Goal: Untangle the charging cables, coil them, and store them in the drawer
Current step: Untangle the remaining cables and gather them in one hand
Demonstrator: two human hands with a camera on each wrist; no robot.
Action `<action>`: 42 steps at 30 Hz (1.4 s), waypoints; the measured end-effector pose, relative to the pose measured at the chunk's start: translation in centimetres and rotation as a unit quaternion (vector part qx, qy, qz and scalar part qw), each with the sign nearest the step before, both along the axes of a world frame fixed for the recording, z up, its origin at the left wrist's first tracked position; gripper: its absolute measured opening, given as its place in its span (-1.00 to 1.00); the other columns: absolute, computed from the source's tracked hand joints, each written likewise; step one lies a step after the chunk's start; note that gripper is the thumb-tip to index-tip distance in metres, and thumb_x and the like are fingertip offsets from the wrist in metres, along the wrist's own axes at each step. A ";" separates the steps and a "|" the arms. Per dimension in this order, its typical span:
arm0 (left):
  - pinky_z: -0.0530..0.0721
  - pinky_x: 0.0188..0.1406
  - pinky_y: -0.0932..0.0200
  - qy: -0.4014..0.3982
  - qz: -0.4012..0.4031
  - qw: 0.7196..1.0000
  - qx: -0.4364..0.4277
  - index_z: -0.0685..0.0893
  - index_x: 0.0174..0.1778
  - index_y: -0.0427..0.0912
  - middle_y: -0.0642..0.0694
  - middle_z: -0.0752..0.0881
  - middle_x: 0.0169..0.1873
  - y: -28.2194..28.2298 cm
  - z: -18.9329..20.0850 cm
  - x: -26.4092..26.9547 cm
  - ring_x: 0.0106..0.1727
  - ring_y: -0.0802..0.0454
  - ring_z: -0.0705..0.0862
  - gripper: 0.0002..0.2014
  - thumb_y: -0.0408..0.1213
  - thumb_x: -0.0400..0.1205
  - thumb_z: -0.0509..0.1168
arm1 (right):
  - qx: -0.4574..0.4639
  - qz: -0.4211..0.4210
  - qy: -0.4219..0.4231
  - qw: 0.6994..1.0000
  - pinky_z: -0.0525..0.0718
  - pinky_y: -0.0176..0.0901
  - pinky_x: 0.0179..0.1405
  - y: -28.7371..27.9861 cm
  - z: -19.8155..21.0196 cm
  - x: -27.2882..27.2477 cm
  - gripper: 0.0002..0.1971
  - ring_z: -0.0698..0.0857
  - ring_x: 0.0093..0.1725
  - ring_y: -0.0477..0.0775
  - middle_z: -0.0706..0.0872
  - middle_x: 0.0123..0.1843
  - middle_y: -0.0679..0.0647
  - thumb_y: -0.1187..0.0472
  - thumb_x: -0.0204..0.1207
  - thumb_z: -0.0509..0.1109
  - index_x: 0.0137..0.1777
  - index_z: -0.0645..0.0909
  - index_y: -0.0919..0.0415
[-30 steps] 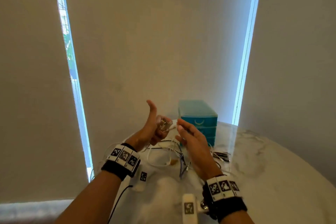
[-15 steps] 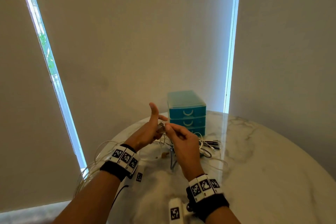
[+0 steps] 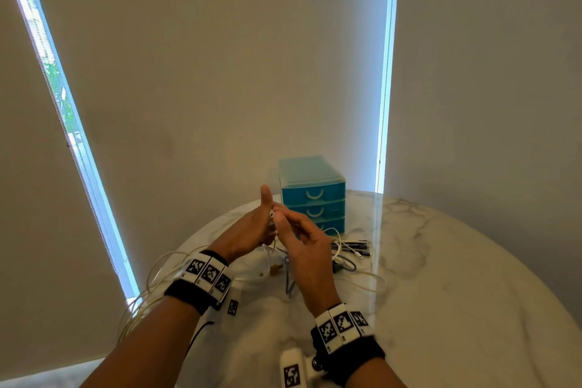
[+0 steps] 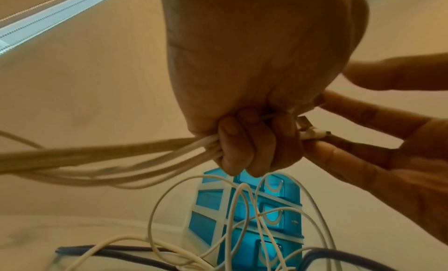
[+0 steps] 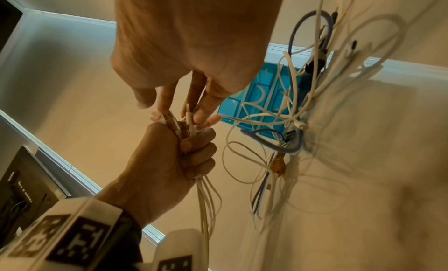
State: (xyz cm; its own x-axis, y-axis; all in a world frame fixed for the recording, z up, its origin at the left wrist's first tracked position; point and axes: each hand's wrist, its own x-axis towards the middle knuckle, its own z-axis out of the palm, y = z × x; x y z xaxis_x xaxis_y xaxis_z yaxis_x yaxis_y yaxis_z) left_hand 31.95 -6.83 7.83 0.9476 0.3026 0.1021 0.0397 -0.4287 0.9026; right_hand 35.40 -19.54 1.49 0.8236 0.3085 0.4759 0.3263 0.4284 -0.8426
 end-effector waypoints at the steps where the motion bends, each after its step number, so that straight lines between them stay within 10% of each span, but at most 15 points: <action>1: 0.63 -0.24 0.16 0.003 -0.005 1.000 0.005 0.75 0.29 -0.01 -0.19 0.88 0.00 0.3 -0.1 0.1 -0.19 0.01 0.71 -0.08 0.45 0.74 -0.44 | 0.002 -0.004 0.001 1.000 0.81 -0.30 0.21 -0.1 0.0 0.0 -0.78 0.80 0.30 -0.23 0.89 0.22 -0.23 -0.04 0.67 0.56 0.27 0.85 -0.09; 17: 0.23 -0.57 0.24 0.067 -0.066 0.994 -0.051 0.61 0.40 -0.29 -0.15 0.44 -0.38 -0.6 0.9 0.3 -0.45 0.07 0.31 0.16 0.59 0.57 -0.51 | -0.026 -0.111 -0.104 0.988 0.72 -0.47 0.23 -0.2 -0.2 -0.2 -0.77 0.81 0.24 -0.27 0.88 0.21 -0.17 0.21 0.61 0.64 0.24 0.89 0.03; 22: 0.38 -0.51 0.21 0.063 -0.048 0.995 -0.065 0.57 0.51 -0.08 -0.28 0.62 -0.02 -0.5 0.0 0.6 -0.40 0.04 0.42 0.09 0.63 0.57 -0.50 | -0.065 -0.070 -0.017 0.995 0.85 -0.09 0.28 -0.5 0.0 0.6 -0.80 0.82 0.20 -0.21 0.88 0.08 -0.24 0.05 0.53 0.72 0.11 0.82 -0.10; 27: 0.33 -0.63 0.34 0.073 -0.055 0.993 -0.070 0.37 0.65 0.13 -0.17 0.56 -0.44 -0.2 1.2 0.8 -0.59 0.16 0.35 0.06 0.68 0.46 -0.48 | -0.082 -0.067 -0.078 0.991 0.72 -0.46 0.18 -1.0 0.1 0.7 -0.78 0.79 0.21 -0.29 0.86 0.07 -0.36 0.08 0.58 0.68 0.16 0.80 -0.18; 30: 0.26 -0.50 0.23 0.086 -0.100 0.991 -0.027 0.21 0.77 0.37 -0.25 0.78 -0.03 -0.1 1.6 1.0 -0.50 0.08 0.31 0.17 0.84 0.26 -0.39 | -0.080 -0.088 -0.094 0.988 0.67 -0.52 0.10 -1.0 0.3 0.5 -0.82 0.79 0.13 -0.26 0.87 -0.02 -0.30 0.15 0.55 0.71 0.07 0.82 -0.09; 33: 0.42 -0.70 0.33 0.071 -0.087 0.993 -0.041 0.16 0.82 0.16 -0.24 0.84 0.29 -1.6 2.7 0.3 -0.53 0.07 0.73 -0.06 0.53 0.61 -0.54 | -0.100 -0.093 -0.113 0.984 0.66 -0.56 0.09 -1.2 0.5 0.4 -0.69 0.75 0.15 -0.37 0.83 0.02 -0.35 0.21 0.53 0.72 0.12 0.74 -0.16; 34: 0.47 -0.70 0.39 0.061 -0.087 0.993 -0.051 0.14 0.84 0.07 -0.29 0.77 0.40 -2.3 3.0 -0.2 -0.35 -0.10 0.89 -0.10 0.43 0.69 -0.57 | -0.109 -0.091 -0.118 0.983 0.67 -0.57 0.07 -1.3 0.6 0.4 -0.65 0.73 0.16 -0.42 0.81 0.04 -0.39 0.22 0.53 0.72 0.12 0.71 -0.23; 37: 0.43 -0.19 0.53 0.067 -0.073 0.992 -0.081 0.12 0.88 -0.03 -0.31 0.60 0.61 -2.3 2.8 -0.2 0.41 -0.29 0.57 -0.10 0.36 0.73 -0.58 | -0.134 -0.077 -0.127 0.980 0.68 -0.60 -0.02 -1.5 0.8 0.3 -0.60 0.67 0.17 -0.54 0.75 0.05 -0.43 0.23 0.57 0.69 0.09 0.64 -0.31; 38: 0.74 0.06 0.04 0.070 -0.071 0.992 -0.083 0.12 0.89 -0.03 -0.24 0.60 0.61 -2.4 2.8 -0.4 0.45 -0.42 0.61 -0.07 0.39 0.72 -0.57 | -0.146 -0.083 -0.132 0.977 0.67 -0.60 0.01 -1.5 0.8 0.3 -0.63 0.68 0.16 -0.52 0.75 0.04 -0.42 0.21 0.58 0.69 0.10 0.64 -0.27; 39: 0.82 -0.31 0.32 0.078 -0.072 0.991 -0.079 0.12 0.90 -0.03 -0.16 0.60 0.58 -2.3 2.8 -0.3 0.45 -0.44 0.70 -0.05 0.41 0.70 -0.57 | -0.158 -0.087 -0.136 0.974 0.67 -0.59 0.04 -1.6 0.9 0.4 -0.66 0.69 0.14 -0.50 0.75 0.04 -0.40 0.20 0.58 0.68 0.12 0.65 -0.23; 42: 0.75 -0.29 0.42 0.100 -0.067 0.991 -0.065 0.17 0.88 -0.03 -0.20 0.57 0.64 -1.9 2.9 -0.2 0.42 -0.43 0.71 -0.05 0.40 0.71 -0.59 | -0.168 -0.056 -0.125 0.976 0.69 -0.59 -0.01 -1.7 1.2 0.3 -0.64 0.74 0.07 -0.50 0.76 0.08 -0.34 0.16 0.58 0.70 0.19 0.63 -0.18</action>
State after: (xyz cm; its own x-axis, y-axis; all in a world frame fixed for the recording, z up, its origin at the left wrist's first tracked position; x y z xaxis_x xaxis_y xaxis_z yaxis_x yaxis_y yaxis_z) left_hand 31.71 -8.76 10.69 0.9777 0.1704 -0.1226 0.1730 -0.3229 0.9305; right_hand 35.71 -21.22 2.71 0.7321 0.3958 0.5545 0.5695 0.0911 -0.8169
